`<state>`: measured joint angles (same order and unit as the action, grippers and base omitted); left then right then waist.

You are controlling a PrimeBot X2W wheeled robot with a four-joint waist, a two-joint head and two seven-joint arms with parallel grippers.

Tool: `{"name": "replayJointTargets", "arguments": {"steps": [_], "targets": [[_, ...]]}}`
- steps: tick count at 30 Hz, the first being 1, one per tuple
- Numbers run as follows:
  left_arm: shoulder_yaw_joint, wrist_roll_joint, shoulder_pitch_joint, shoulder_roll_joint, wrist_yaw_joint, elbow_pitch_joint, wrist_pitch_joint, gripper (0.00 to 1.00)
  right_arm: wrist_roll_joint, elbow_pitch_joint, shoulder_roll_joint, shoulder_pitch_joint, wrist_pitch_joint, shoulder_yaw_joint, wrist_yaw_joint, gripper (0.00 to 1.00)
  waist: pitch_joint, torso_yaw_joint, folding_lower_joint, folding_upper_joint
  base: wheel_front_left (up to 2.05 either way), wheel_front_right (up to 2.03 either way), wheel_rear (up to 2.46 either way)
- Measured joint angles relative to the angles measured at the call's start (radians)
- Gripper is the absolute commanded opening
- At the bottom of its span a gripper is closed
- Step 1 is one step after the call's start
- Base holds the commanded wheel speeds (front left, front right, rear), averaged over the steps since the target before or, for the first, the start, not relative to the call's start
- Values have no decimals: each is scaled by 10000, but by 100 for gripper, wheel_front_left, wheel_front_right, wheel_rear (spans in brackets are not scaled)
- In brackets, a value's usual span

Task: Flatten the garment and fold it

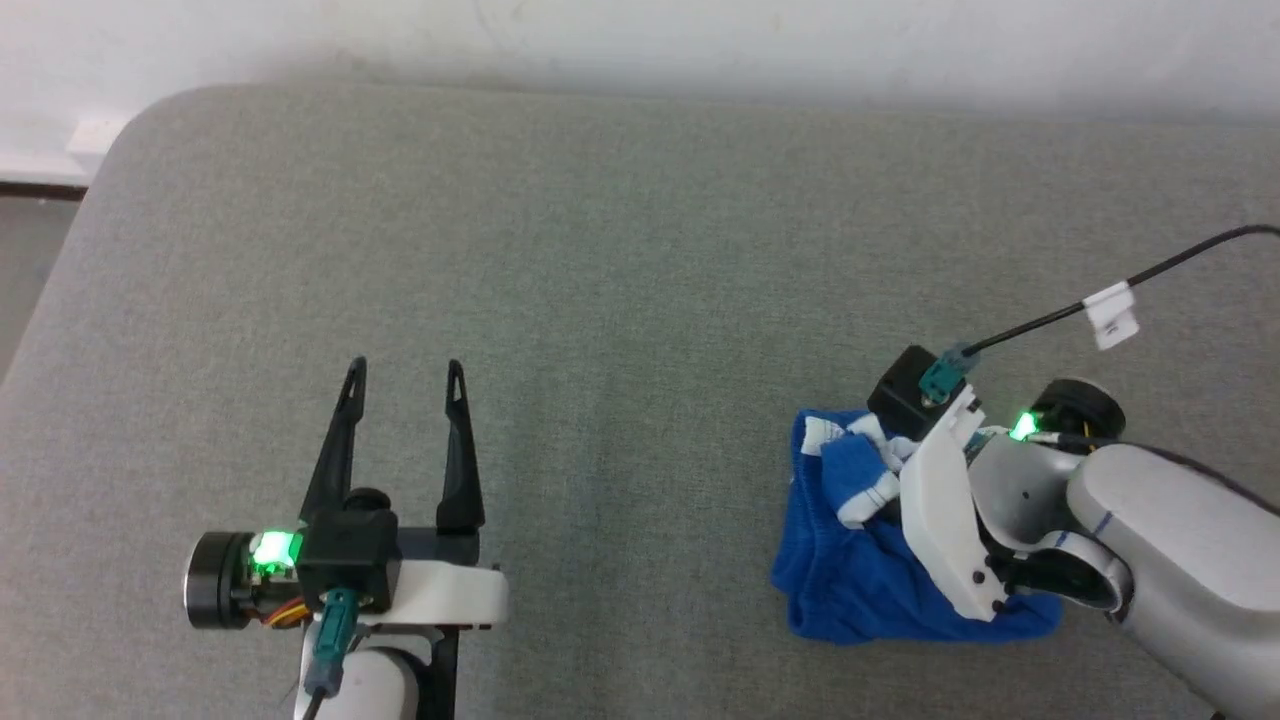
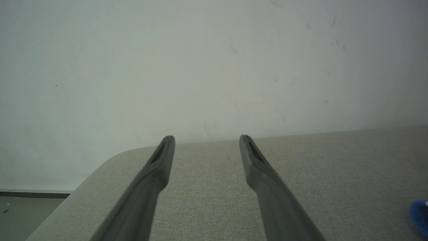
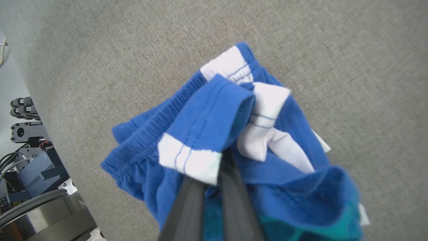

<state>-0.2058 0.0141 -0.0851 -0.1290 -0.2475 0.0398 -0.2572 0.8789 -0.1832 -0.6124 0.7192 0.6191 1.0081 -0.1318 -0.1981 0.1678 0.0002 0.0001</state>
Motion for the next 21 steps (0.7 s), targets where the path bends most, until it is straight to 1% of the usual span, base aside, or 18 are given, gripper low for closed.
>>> {"name": "replayJointTargets", "arguments": {"steps": [3,6,7,8,11,14,16,18,21], "targets": [[-12,0,-58,31,-8,-69,0,100,25,-928,272,39,-305,414,0,0,-197,128,0,0,0,0,0],[56,0,-49,25,-29,-178,0,100,134,-1147,314,272,-892,750,-4,0,-265,168,0,0,0,0,0],[82,0,-49,21,-44,-207,0,100,88,-1110,272,359,-1166,918,-8,45,-259,146,0,0,0,0,0],[104,2,-42,13,-44,-238,0,100,82,-1035,222,394,-1532,984,-8,100,-238,123,0,0,0,0,0],[173,6,6,-21,-40,-267,0,100,-8,-451,-94,502,-2734,1012,-10,100,-99,18,0,0,0,0,0],[276,31,53,-48,-23,-238,0,100,-401,159,-640,730,-4136,378,-10,100,93,-193,-1,0,0,0,0],[368,113,111,-46,4,-198,0,100,-755,268,-955,738,-5091,-470,-8,100,237,-396,-2,0,0,0,0],[424,127,185,-56,44,-176,0,100,-1365,186,-1156,664,-5962,-1459,-10,100,376,-601,-3,0,0,0,0],[512,146,219,-54,123,-115,0,100,-2472,-213,-974,84,-7292,-3394,-8,100,559,-898,-3,0,0,0,0]]}}
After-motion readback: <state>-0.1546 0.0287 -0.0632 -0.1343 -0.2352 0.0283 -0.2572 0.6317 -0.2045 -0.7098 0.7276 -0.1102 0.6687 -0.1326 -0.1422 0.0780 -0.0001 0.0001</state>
